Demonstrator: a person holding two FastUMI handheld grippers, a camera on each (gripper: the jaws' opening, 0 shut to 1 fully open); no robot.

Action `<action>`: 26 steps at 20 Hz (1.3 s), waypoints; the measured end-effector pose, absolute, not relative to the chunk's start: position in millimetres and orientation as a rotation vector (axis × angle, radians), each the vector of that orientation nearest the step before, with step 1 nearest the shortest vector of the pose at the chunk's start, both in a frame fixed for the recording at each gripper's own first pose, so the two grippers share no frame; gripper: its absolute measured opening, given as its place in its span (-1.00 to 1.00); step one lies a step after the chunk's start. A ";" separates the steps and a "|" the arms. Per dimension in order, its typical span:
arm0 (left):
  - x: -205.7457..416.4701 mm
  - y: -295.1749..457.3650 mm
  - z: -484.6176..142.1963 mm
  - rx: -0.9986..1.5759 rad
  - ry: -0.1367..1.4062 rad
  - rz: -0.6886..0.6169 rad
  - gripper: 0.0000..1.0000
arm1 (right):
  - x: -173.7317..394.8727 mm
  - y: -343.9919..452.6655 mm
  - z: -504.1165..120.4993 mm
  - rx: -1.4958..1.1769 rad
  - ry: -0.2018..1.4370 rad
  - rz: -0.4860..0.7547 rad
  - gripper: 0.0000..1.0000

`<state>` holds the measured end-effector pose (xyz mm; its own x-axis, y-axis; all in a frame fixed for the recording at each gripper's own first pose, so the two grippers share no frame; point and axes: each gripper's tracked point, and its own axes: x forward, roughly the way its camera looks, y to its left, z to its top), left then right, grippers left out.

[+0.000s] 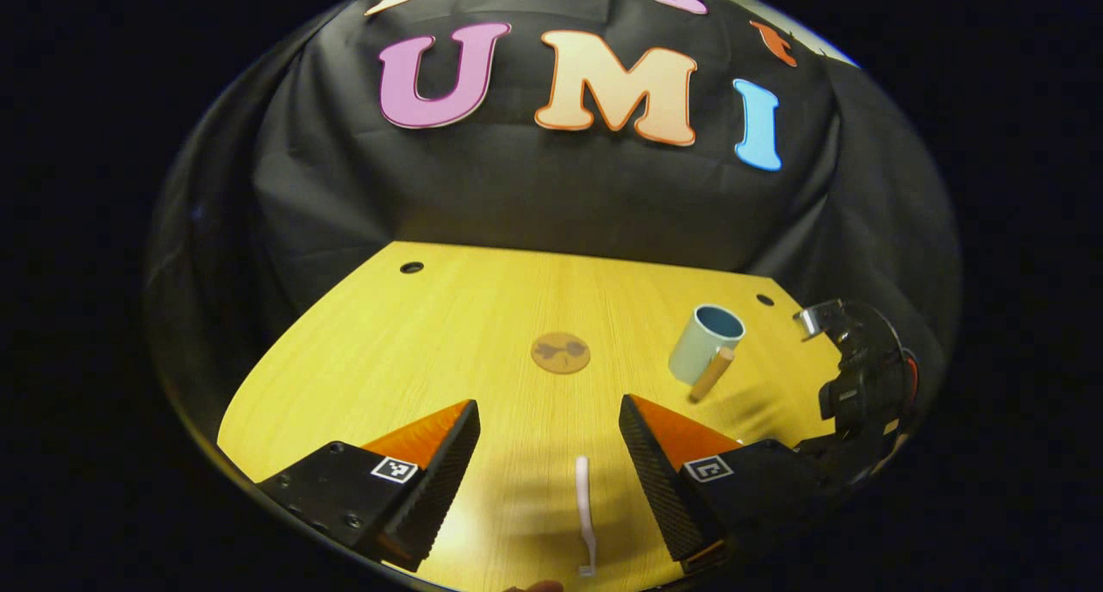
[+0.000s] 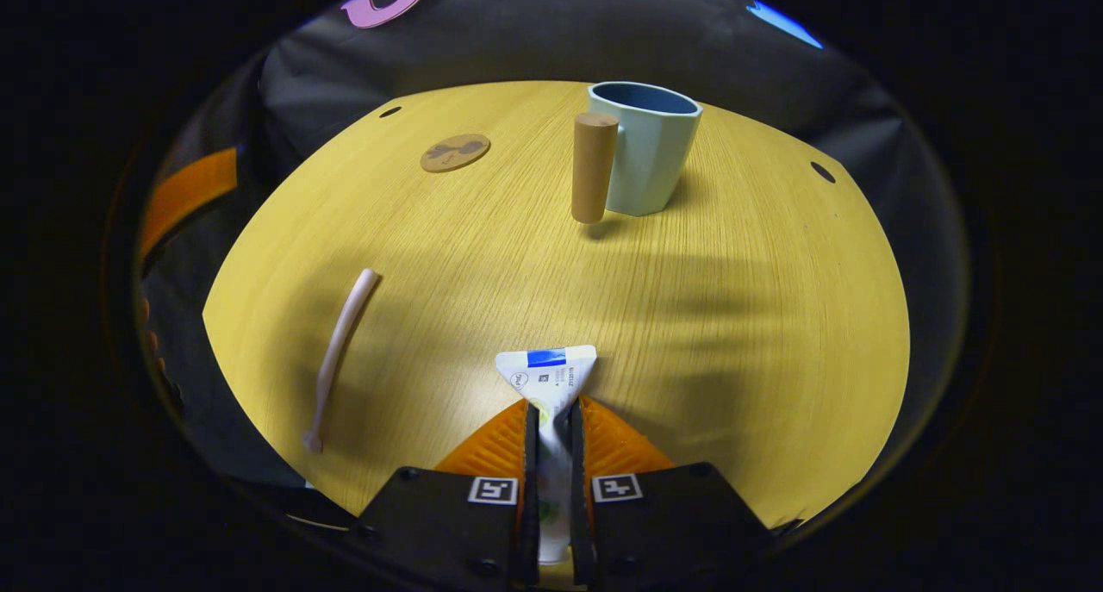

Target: Put the toothbrush and toothpaste on the desktop into the cup, then pick up the cup and place it on the coaster on the desktop.

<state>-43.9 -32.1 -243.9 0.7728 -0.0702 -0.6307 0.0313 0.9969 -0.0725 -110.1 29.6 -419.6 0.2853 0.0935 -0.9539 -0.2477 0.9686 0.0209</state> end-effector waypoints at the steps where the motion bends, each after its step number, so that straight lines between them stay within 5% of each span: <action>1: -48.2 -32.9 -253.6 -0.053 0.720 -0.057 0.92 | -110.4 29.6 -420.2 -0.145 1.258 0.233 -0.58; 15: -91.8 -63.5 -359.0 -0.046 1.115 -0.086 0.92 | -111.5 30.1 -420.2 -0.158 1.238 0.264 -0.58; 26: -102.7 -60.6 -377.2 0.032 1.325 -0.062 0.83 | -111.6 29.6 -421.2 -0.159 1.234 0.286 -0.58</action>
<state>-102.7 -60.6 -377.2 0.2417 -0.0267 -0.9700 0.0635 0.9979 -0.0116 -111.6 29.6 -421.2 0.3006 0.1285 -0.9451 -0.3000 0.9533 0.0342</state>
